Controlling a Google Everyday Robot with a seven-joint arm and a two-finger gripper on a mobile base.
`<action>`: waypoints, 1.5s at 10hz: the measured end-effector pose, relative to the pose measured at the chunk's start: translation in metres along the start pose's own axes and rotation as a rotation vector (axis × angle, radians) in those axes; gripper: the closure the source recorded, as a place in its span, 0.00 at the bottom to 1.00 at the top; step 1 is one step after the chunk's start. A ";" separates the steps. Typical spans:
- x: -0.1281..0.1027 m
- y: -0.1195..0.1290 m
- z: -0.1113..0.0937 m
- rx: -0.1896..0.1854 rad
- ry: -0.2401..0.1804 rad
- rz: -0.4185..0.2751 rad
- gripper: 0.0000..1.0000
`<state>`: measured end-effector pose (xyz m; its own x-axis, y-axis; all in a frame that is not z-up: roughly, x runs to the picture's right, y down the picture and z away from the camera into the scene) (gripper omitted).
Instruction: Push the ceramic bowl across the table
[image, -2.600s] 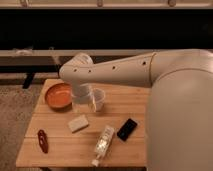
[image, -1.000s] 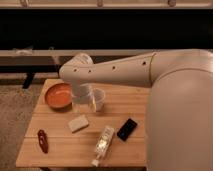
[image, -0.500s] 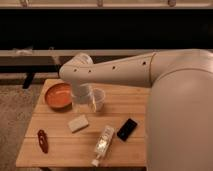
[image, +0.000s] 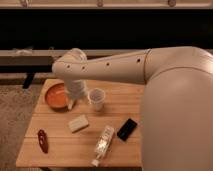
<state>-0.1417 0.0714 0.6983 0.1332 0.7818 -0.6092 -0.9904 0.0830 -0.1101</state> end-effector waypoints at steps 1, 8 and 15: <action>-0.015 0.018 -0.005 -0.004 -0.017 -0.019 0.35; -0.148 0.137 0.029 -0.065 -0.100 -0.131 0.35; -0.182 0.160 0.119 -0.078 -0.054 -0.138 0.35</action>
<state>-0.3285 0.0160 0.8844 0.2641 0.7982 -0.5415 -0.9567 0.1457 -0.2519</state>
